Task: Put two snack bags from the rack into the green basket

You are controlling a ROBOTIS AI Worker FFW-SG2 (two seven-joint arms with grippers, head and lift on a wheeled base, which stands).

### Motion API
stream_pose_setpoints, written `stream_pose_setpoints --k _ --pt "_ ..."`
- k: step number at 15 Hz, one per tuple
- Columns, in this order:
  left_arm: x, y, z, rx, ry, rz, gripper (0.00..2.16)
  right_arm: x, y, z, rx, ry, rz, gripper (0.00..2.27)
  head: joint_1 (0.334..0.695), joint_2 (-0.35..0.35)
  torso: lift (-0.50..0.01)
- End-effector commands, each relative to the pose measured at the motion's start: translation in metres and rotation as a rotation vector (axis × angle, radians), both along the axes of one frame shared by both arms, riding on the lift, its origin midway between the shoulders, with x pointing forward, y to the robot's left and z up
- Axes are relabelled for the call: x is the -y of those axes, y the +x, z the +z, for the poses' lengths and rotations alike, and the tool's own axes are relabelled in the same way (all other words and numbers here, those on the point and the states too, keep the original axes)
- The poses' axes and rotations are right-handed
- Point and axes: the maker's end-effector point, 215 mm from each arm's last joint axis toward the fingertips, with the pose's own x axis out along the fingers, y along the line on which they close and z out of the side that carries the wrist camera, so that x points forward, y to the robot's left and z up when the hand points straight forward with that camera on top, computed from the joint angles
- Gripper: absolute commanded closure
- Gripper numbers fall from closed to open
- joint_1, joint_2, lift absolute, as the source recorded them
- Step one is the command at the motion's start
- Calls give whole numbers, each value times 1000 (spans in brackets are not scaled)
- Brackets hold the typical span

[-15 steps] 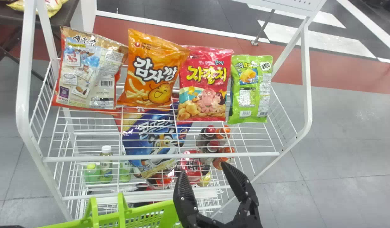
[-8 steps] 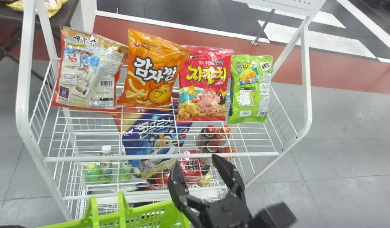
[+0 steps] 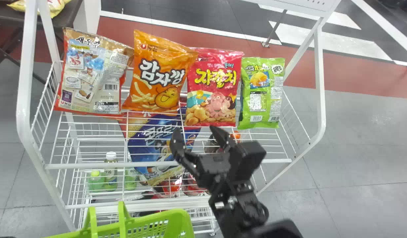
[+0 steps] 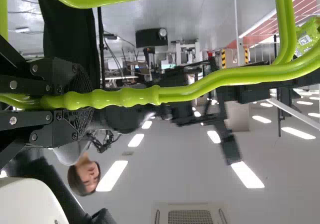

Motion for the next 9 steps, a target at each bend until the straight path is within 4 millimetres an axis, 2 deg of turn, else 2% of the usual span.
stream_pose_setpoints --k 1,5,8,9 --pt "-2 5 -2 1 2 5 1065 21 42 2 -4 -27 -43 127 695 -323 -3" --pt "-6 12 -1 10 2 16 1065 62 99 -5 -52 -51 -104 130 695 -335 -3" --pt "-8 21 -1 19 3 25 1065 91 126 -15 -92 -69 -144 127 695 -349 -3" --pt "-9 22 -1 19 3 25 1065 94 135 -15 -96 -72 -143 127 695 -350 -3"
